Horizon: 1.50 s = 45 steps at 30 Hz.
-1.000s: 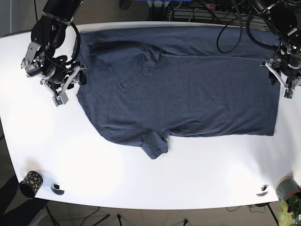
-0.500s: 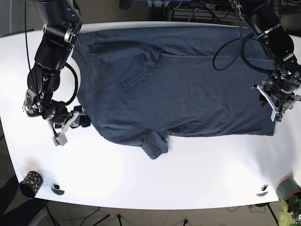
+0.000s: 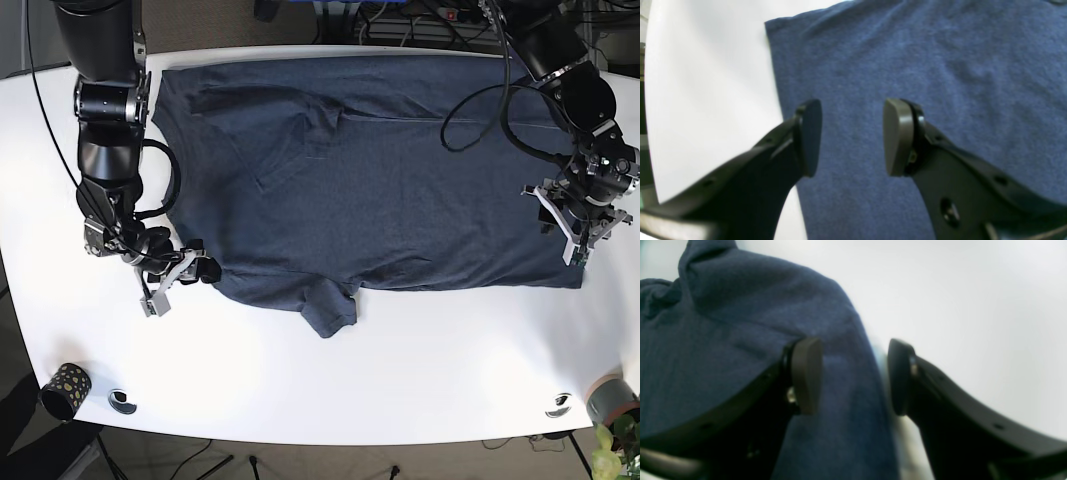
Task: Fold the T-shirt properly
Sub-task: 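Move both grippers to the shirt's hem edge and grasp it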
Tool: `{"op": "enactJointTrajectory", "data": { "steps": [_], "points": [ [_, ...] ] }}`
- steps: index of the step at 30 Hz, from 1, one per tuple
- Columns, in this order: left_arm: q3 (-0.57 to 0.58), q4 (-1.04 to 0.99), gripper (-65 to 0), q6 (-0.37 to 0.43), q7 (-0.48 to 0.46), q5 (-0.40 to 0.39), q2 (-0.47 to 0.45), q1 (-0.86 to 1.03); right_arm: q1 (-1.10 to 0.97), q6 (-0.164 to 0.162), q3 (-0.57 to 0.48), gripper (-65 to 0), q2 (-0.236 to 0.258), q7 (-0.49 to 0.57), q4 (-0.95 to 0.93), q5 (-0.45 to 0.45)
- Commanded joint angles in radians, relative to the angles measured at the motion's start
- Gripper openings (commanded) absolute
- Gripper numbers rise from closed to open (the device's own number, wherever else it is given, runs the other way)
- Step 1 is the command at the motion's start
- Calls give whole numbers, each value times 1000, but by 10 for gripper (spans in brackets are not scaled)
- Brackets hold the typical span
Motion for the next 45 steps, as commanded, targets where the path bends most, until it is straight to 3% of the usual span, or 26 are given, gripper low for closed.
{"op": "enactJointTrajectory", "data": {
  "steps": [1,13,17,20,23,25,30,43,45],
  "points": [
    [-2,20,-371,2,-21,-5,-10,-14,34,13,-24,-352,8,57,1,22],
    [-2,-32,-371,2,-21,-2,-61,-22,26,13,-42,-358,-55,90,0,22],
    [-2,-135,-369,106,-21,-2,-111,-71,19,0,-42,-365,-56,92,0,22],
    [-2,-233,-350,170,-21,-2,-150,-130,19,0,-42,-445,-56,92,0,22],
    [-2,-353,-242,210,-21,-6,-187,-199,17,0,-42,-582,-56,92,1,22],
    [-2,-443,-186,222,-23,-8,-205,-252,17,0,-42,-628,-56,92,1,22],
    [4,-652,-174,218,-41,-11,-246,-378,15,0,-42,-629,-56,92,1,22],
    [7,-1168,-168,213,-277,-12,-340,-544,15,0,-42,-629,-56,92,4,22],
    [7,-1195,-168,175,-294,-12,-340,-545,15,0,-42,-629,-56,92,4,22]
  ]
}}
